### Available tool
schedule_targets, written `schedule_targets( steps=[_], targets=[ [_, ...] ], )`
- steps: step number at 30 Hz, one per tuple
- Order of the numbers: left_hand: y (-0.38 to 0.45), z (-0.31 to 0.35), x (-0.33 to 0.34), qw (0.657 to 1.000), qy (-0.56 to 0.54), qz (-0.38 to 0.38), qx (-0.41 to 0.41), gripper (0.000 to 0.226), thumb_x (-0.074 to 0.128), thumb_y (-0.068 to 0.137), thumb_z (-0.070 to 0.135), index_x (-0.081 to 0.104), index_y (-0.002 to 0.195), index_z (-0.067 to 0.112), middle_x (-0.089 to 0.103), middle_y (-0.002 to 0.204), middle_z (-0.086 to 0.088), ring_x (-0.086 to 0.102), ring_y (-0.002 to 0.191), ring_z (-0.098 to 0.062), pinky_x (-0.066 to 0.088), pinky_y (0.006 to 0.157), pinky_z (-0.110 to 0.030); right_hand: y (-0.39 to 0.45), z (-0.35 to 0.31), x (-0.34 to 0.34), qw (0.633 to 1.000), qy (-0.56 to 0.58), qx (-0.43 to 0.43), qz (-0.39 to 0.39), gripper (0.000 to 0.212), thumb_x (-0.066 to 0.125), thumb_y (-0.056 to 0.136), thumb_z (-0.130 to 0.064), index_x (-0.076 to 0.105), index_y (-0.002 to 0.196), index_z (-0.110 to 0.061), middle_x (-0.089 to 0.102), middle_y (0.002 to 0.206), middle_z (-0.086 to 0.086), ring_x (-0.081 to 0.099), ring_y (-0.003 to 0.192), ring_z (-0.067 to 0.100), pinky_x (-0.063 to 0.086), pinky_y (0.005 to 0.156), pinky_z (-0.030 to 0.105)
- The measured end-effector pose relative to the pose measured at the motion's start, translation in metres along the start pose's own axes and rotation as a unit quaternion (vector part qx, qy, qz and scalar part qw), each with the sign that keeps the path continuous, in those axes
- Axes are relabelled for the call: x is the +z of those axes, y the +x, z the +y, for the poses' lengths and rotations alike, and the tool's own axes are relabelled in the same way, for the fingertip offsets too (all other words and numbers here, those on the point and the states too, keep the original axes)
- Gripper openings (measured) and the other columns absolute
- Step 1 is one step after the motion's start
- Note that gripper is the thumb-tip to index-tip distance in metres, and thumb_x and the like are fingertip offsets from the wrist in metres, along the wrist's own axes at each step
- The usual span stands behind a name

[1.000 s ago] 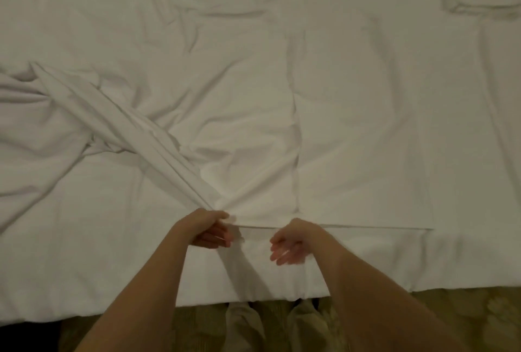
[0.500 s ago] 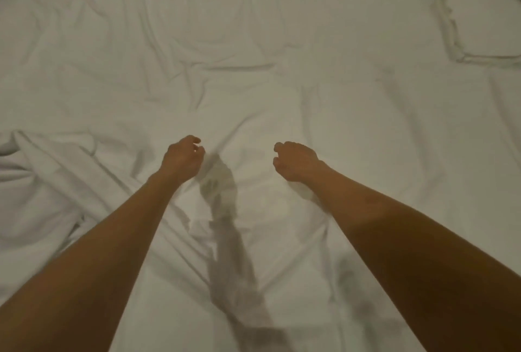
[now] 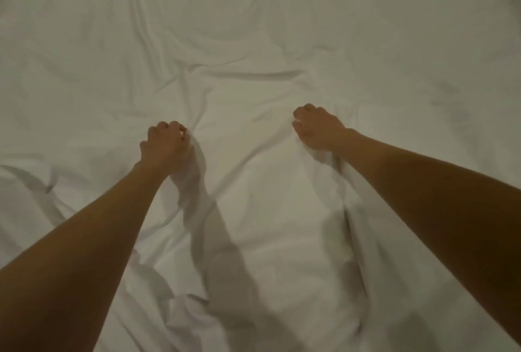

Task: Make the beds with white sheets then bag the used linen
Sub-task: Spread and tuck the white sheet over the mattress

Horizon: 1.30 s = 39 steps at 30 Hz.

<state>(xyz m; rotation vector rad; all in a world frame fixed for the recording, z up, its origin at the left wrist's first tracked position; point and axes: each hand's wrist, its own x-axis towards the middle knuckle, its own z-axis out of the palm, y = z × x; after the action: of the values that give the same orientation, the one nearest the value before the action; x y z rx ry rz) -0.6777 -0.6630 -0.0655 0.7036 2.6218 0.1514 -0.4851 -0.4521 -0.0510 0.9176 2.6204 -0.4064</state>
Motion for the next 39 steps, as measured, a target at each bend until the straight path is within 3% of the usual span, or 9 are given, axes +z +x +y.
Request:
schedule_targets(
  steps=[5, 12, 18, 23, 26, 28, 30, 34, 39],
  targets=[
    [0.017, -0.007, 0.001, 1.0, 0.014, -0.012, 0.02, 0.022, 0.044, 0.099, 0.033, 0.057, 0.1, 0.015, 0.064, 0.11, -0.013, 0.055, 0.106, -0.032, 0.027, 0.095, -0.039, 0.029, -0.001, 0.004, 0.999, 0.036, 0.016, 0.03, 0.041, 0.037, 0.1, -0.042, 0.051, 0.12, -0.008, 0.052, 0.119, 0.01, 0.045, 0.116, 0.029, 0.036, 0.094, 0.043],
    [0.049, -0.011, -0.017, 0.989, -0.06, -0.039, 0.132, 0.015, 0.056, 0.096, 0.028, 0.058, 0.092, 0.014, 0.058, 0.092, -0.007, 0.052, 0.088, -0.026, 0.032, 0.073, -0.03, 0.046, 0.001, 0.009, 0.991, 0.128, -0.012, -0.025, 0.035, 0.057, 0.09, -0.048, 0.051, 0.064, -0.024, 0.048, 0.07, -0.009, 0.05, 0.083, 0.017, 0.027, 0.085, 0.035],
    [0.073, -0.005, -0.033, 0.981, -0.042, 0.01, 0.187, 0.022, 0.053, 0.097, 0.032, 0.061, 0.098, 0.011, 0.065, 0.097, -0.013, 0.06, 0.097, -0.035, 0.038, 0.078, -0.035, 0.066, 0.006, -0.011, 0.972, 0.227, -0.053, -0.03, 0.022, 0.063, 0.091, -0.032, 0.056, 0.081, -0.014, 0.046, 0.067, -0.01, 0.044, 0.062, 0.006, 0.034, 0.058, 0.016],
    [0.056, -0.02, -0.024, 0.988, 0.009, -0.036, 0.149, 0.066, 0.05, 0.081, 0.072, 0.064, 0.106, 0.013, 0.066, 0.102, -0.017, 0.06, 0.099, -0.038, 0.042, 0.081, -0.04, 0.063, 0.004, -0.003, 0.972, 0.203, -0.046, -0.11, 0.039, 0.072, 0.079, -0.048, 0.061, 0.101, -0.017, 0.057, 0.095, -0.007, 0.054, 0.088, 0.012, 0.038, 0.076, 0.023],
    [0.052, -0.035, -0.029, 0.988, 0.046, -0.094, 0.11, 0.071, 0.055, 0.073, 0.078, 0.063, 0.081, 0.008, 0.062, 0.082, -0.014, 0.059, 0.093, -0.038, 0.038, 0.071, -0.036, 0.063, -0.003, -0.008, 0.976, 0.114, -0.064, -0.172, 0.038, 0.078, 0.075, -0.041, 0.063, 0.099, -0.015, 0.059, 0.087, -0.003, 0.055, 0.078, 0.014, 0.038, 0.07, 0.024],
    [0.054, -0.035, -0.031, 0.992, 0.039, -0.053, 0.112, 0.05, 0.063, 0.081, 0.06, 0.062, 0.077, 0.01, 0.065, 0.087, -0.019, 0.06, 0.093, -0.039, 0.038, 0.07, -0.036, 0.066, -0.005, -0.007, 0.984, 0.105, -0.057, -0.135, 0.035, 0.079, 0.076, -0.035, 0.063, 0.099, -0.013, 0.057, 0.085, 0.0, 0.054, 0.079, 0.017, 0.037, 0.069, 0.024],
    [0.052, -0.033, -0.026, 0.993, 0.025, 0.003, 0.119, 0.036, 0.068, 0.086, 0.043, 0.064, 0.1, 0.01, 0.065, 0.107, -0.02, 0.059, 0.103, -0.04, 0.042, 0.078, -0.041, 0.065, -0.006, 0.001, 0.987, 0.124, -0.035, -0.101, 0.036, 0.078, 0.075, -0.033, 0.063, 0.102, -0.014, 0.058, 0.092, 0.003, 0.058, 0.086, 0.021, 0.039, 0.072, 0.025],
    [0.021, -0.056, -0.006, 0.986, 0.026, 0.097, 0.13, 0.056, 0.064, 0.089, 0.026, 0.045, 0.139, 0.01, 0.045, 0.138, -0.02, 0.04, 0.128, -0.038, 0.031, 0.103, -0.055, 0.052, -0.015, 0.015, 0.997, 0.072, -0.016, -0.036, 0.049, 0.068, 0.08, -0.029, 0.051, 0.125, -0.019, 0.054, 0.118, 0.003, 0.051, 0.112, 0.027, 0.034, 0.09, 0.036],
    [-0.05, -0.117, 0.011, 0.991, 0.073, 0.061, 0.092, 0.071, 0.034, 0.086, 0.043, 0.028, 0.151, 0.016, 0.019, 0.16, -0.01, 0.015, 0.148, -0.029, 0.011, 0.111, -0.064, 0.002, -0.058, 0.022, 0.991, 0.002, -0.073, 0.113, 0.068, 0.049, 0.077, -0.013, 0.034, 0.143, -0.016, 0.033, 0.145, 0.009, 0.031, 0.135, 0.027, 0.025, 0.106, 0.041]
  ],
)
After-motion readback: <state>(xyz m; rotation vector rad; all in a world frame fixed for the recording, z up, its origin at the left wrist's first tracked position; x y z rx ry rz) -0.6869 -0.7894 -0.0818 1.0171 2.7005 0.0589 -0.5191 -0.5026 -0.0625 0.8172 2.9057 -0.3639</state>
